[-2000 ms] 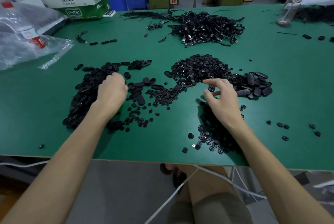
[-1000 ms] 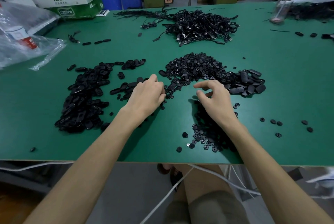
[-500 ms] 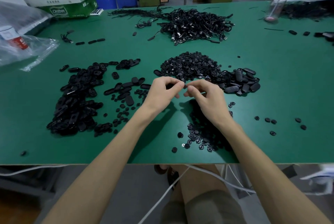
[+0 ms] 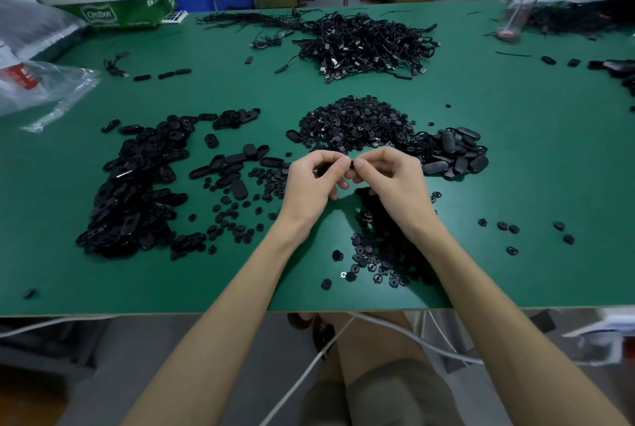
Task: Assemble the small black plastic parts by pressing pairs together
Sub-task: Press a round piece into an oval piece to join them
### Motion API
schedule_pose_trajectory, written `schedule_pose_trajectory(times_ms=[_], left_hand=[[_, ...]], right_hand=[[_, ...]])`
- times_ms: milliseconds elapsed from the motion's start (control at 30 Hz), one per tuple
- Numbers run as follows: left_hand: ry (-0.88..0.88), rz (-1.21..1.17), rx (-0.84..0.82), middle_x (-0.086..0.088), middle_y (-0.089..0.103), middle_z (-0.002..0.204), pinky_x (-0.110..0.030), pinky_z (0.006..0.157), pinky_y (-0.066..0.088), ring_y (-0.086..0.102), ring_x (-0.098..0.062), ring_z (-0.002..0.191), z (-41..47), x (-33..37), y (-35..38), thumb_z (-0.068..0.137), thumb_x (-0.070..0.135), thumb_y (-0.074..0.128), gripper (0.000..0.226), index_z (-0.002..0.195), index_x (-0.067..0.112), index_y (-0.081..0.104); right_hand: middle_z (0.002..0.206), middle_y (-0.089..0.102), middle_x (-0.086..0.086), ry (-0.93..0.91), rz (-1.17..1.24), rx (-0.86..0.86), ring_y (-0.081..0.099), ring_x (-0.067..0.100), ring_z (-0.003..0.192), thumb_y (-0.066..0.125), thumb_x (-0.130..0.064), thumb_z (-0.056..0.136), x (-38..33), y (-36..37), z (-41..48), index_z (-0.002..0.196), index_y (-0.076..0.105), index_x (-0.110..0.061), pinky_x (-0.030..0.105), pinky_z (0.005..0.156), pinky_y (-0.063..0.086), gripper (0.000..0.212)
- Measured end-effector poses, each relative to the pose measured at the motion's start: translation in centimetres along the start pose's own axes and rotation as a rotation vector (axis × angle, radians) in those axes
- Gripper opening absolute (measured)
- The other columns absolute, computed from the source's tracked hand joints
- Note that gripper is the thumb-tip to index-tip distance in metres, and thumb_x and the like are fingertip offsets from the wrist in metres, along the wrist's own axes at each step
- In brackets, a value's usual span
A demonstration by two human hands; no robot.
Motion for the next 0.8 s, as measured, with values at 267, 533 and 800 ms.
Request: schedule_pose_trajectory(times_ms=[267,533,800], left_hand=[[-0.031,-0.099,0.029,-0.009,0.069,0.087,-0.028,0.066,0.055,0.068,-0.015,0.072,0.0,-0.4,-0.8,0.103,0.004,0.059,0.017,0.114,0.006,0.071],[-0.074,-0.100,0.013,-0.009,0.071,0.107,-0.023,0.068,0.058,0.074,-0.010,0.081,0.1,-0.9,-0.2,0.101,-0.007,0.054,0.027,0.124,0.005,0.063],[-0.069,-0.081,0.005,-0.008,0.070,0.116,-0.027,0.077,0.061,0.076,-0.014,0.089,0.2,-1.0,0.0,0.100,-0.007,0.055,0.030,0.128,0.000,0.062]], right_hand=[[0.091,0.076,-0.001,0.034,0.148,-0.012,0.068,0.006,0.084,0.075,-0.002,0.090,0.1,0.0,0.2,0.100,0.073,-0.011,0.019,0.069,0.052,0.014],[0.091,0.077,0.001,-0.004,0.113,-0.029,0.071,0.004,0.079,0.073,0.004,0.089,-0.3,0.3,0.1,0.104,0.076,-0.002,0.015,0.072,0.052,0.017],[0.088,0.077,0.007,0.009,0.127,-0.008,0.073,0.007,0.080,0.074,0.004,0.089,-0.2,0.1,0.0,0.103,0.074,-0.001,0.014,0.069,0.051,0.015]])
Point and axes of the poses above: each hand's wrist, its own z-axis towards the middle knuckle, its own y-axis out of the palm, x = y × z, the point moved 10 cm from there along z, towards the middle knuckle
